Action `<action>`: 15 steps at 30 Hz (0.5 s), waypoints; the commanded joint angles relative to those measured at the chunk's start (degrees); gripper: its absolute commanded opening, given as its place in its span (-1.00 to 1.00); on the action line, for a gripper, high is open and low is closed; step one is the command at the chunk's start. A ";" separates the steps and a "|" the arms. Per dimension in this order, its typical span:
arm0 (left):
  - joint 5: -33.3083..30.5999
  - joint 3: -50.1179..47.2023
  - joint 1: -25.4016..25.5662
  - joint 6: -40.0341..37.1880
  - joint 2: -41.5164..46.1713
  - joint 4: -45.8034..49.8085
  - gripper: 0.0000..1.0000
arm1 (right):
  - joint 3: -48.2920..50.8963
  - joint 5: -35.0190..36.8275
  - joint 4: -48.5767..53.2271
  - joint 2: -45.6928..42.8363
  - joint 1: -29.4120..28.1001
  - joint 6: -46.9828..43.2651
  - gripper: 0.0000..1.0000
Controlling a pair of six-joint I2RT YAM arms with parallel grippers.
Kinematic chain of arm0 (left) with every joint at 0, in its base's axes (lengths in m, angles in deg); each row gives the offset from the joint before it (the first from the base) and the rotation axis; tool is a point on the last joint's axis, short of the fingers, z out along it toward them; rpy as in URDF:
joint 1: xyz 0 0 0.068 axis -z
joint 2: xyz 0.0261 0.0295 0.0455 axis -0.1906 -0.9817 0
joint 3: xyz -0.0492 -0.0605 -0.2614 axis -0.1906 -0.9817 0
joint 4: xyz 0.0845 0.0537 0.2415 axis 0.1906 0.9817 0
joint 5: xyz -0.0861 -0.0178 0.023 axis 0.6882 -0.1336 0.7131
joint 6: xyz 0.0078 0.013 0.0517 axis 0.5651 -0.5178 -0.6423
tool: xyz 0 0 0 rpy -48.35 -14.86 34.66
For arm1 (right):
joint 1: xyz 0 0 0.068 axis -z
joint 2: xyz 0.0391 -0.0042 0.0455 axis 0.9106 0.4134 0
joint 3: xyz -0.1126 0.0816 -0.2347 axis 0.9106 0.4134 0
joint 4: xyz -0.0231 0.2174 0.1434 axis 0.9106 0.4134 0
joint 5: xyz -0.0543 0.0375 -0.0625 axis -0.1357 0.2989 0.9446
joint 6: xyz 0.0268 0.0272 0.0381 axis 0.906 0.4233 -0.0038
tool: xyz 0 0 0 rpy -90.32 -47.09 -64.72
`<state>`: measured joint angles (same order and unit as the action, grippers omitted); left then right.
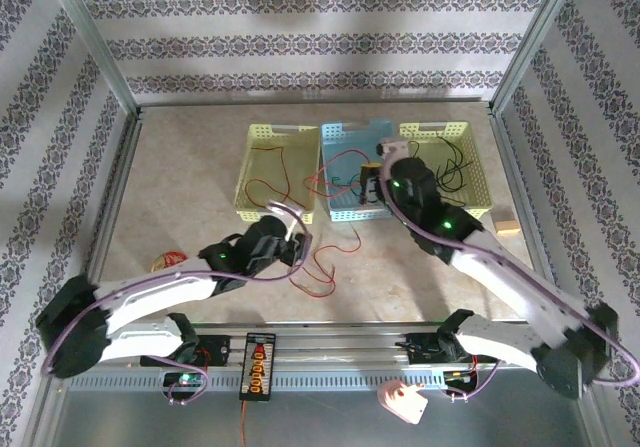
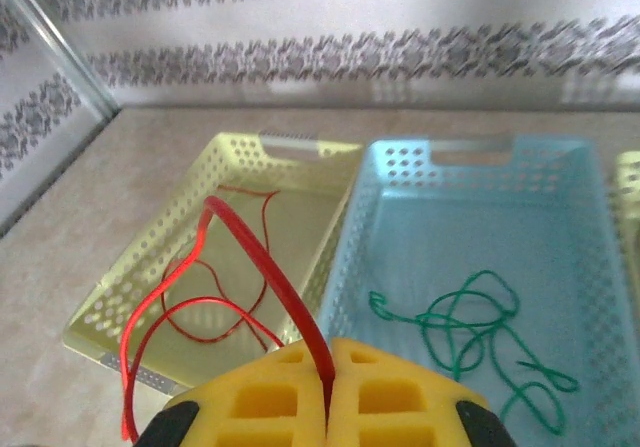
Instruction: Untangle the cables
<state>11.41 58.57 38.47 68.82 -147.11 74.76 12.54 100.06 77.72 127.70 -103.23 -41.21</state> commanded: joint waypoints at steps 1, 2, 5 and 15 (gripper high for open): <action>-10.09 -1.28 -4.10 6.49 5.81 1.55 0.13 | -5.14 -5.30 -4.23 8.31 0.40 1.54 -1.00; -10.08 -1.81 -5.13 7.21 7.36 2.69 0.14 | -7.24 -5.63 -4.79 11.33 0.46 1.87 -1.00; -11.57 -3.30 -5.92 8.71 10.50 6.93 0.18 | -12.77 -6.70 -7.14 20.07 0.78 3.01 -1.00; -6.37 -6.32 -5.95 9.14 12.02 11.78 0.35 | -23.15 -12.45 -3.91 34.99 1.44 7.46 0.03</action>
<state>2.97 52.27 32.76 77.95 -134.83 83.94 -10.61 88.84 73.28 164.37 -102.07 -35.77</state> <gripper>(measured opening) 0.668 0.504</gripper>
